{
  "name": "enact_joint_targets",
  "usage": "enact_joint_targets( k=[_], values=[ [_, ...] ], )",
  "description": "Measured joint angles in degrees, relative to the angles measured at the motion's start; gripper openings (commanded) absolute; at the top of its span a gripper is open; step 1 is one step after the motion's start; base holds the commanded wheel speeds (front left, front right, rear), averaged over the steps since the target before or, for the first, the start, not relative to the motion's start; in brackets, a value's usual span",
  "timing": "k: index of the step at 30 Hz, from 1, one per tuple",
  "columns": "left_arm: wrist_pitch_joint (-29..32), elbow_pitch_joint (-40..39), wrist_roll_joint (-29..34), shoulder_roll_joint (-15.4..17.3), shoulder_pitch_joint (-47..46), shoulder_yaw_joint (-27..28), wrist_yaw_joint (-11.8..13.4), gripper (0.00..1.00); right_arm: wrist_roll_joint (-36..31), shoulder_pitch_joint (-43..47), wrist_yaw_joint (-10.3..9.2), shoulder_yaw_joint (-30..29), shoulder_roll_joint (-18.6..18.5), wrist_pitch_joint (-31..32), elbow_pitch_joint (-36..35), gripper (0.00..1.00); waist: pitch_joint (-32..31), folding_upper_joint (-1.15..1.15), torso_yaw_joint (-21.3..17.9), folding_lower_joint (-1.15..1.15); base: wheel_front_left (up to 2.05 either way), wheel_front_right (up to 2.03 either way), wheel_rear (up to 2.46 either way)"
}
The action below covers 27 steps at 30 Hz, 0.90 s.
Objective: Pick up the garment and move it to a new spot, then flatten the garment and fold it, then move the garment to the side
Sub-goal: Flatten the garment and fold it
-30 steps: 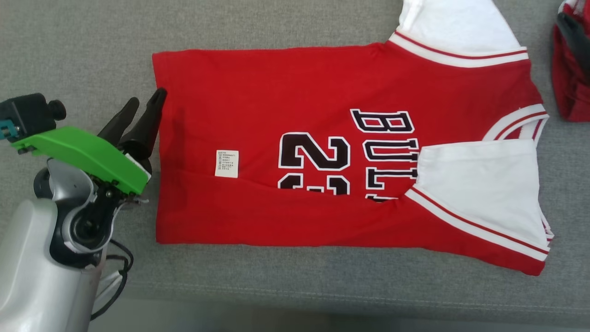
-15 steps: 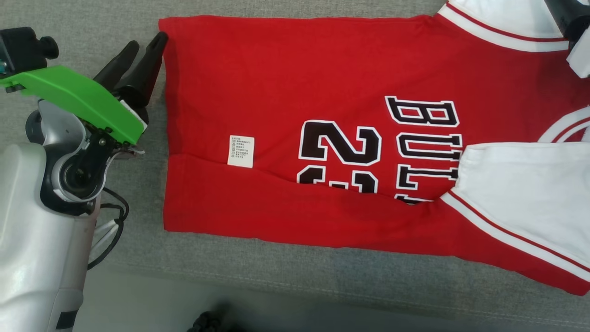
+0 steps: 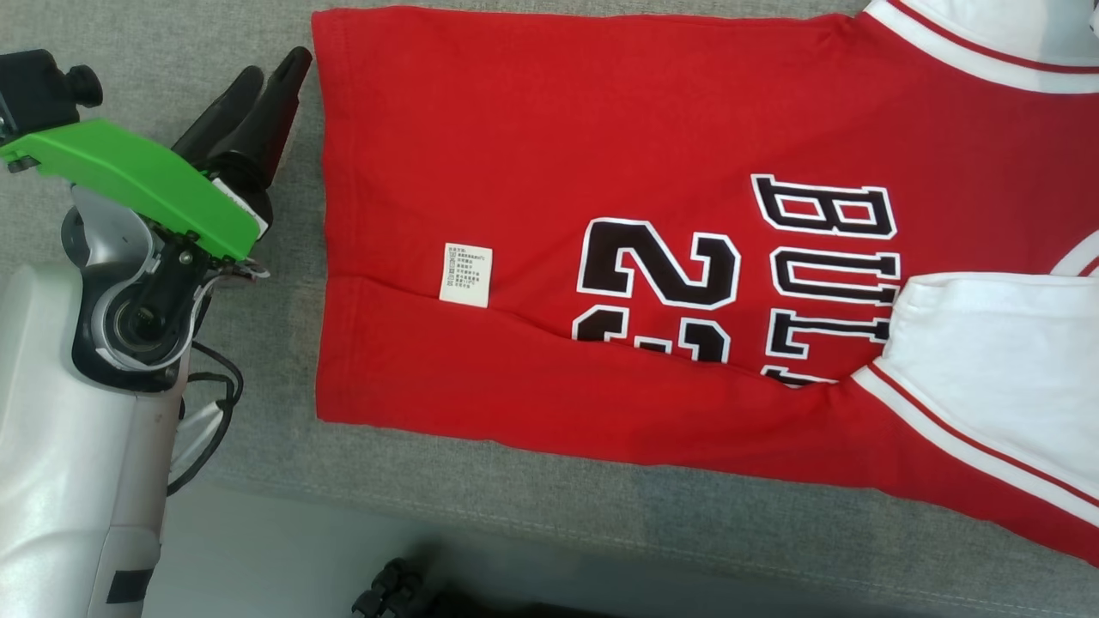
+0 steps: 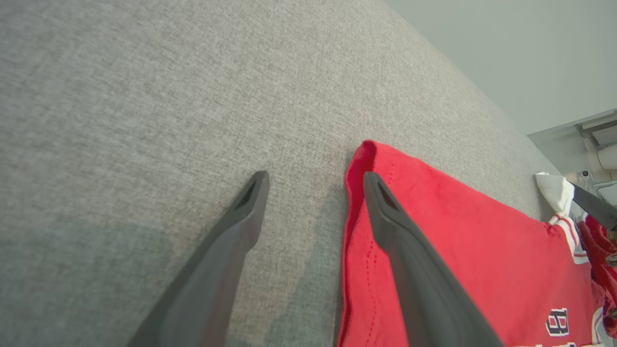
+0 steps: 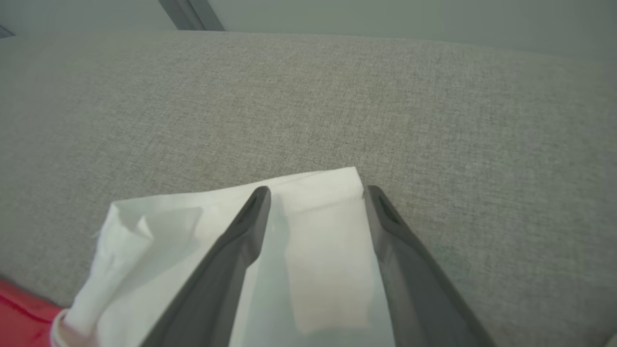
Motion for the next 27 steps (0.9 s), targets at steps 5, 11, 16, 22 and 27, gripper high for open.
enact_joint_targets(
  k=[5, 11, 16, 22, 27],
  values=[
    [-0.97, 1.22, -0.04, -0.59, 0.00, 0.14, -1.29, 1.00, -1.49, -1.87, 0.16, 1.32, -0.13, 1.25, 3.44, 1.00, 0.04, 0.00, 0.32, 0.00, 0.00, 0.00, 0.00],
    [-1.34, 1.74, -0.40, -1.01, -0.02, 0.15, -2.00, 1.00, -1.78, -3.46, 0.57, 1.59, -0.40, 1.93, 5.48, 1.00, 0.10, 0.00, 0.62, 0.00, 0.00, 0.00, 0.00],
    [-1.49, 1.97, -0.52, -1.27, -0.05, 0.04, -2.53, 1.00, -1.76, -4.36, 0.58, 1.62, 0.20, 1.92, 7.17, 1.00, 0.16, 0.00, 0.96, 0.00, 0.00, 0.00, 0.00],
    [-1.53, 2.34, -0.54, -1.36, -0.20, -0.03, -3.07, 1.00, -1.54, -5.23, 1.33, 1.62, 0.91, 1.93, 8.49, 0.50, 0.32, 0.00, 1.16, 0.00, 0.00, 0.00, 0.00],
    [-1.90, 2.97, -0.56, -1.34, -0.24, -0.03, -3.57, 1.00, -1.11, -5.92, 2.10, 1.68, 1.41, 1.93, 9.55, 0.39, 0.33, 0.00, 0.98, 0.00, 0.00, 0.00, 0.00]
  ],
)
